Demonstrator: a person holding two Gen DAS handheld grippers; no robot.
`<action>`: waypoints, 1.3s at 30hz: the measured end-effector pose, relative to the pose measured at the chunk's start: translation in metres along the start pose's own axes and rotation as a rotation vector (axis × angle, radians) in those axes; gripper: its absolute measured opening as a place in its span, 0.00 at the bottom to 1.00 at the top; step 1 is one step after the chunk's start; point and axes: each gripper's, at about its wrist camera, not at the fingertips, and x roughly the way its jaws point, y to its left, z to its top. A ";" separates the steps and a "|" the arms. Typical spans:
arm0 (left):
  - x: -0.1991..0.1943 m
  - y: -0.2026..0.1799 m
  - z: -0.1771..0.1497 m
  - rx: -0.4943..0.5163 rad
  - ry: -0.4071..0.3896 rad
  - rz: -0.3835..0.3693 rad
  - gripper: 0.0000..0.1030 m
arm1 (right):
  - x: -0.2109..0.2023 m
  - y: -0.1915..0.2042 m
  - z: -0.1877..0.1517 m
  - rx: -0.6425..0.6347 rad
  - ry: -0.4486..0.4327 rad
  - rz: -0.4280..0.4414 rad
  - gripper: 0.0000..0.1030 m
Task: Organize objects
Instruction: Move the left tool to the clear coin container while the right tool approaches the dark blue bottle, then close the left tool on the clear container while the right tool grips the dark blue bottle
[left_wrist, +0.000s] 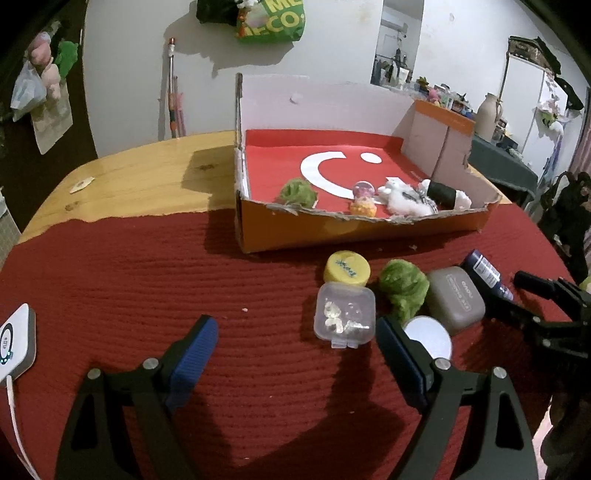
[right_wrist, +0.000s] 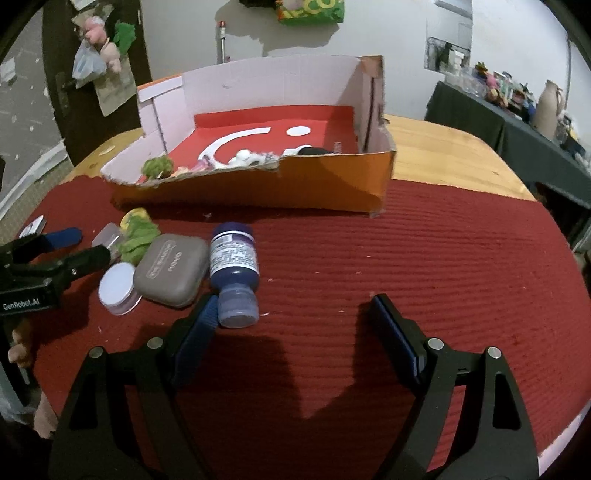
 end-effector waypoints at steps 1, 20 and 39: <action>0.000 0.000 0.000 0.005 0.001 0.000 0.87 | 0.000 0.000 0.000 -0.003 0.002 0.000 0.80; 0.005 -0.015 0.005 0.083 0.017 -0.056 0.69 | 0.011 0.012 0.019 -0.093 0.036 0.085 0.62; 0.000 -0.020 0.006 0.073 -0.012 -0.115 0.35 | 0.013 0.021 0.023 -0.137 0.011 0.171 0.27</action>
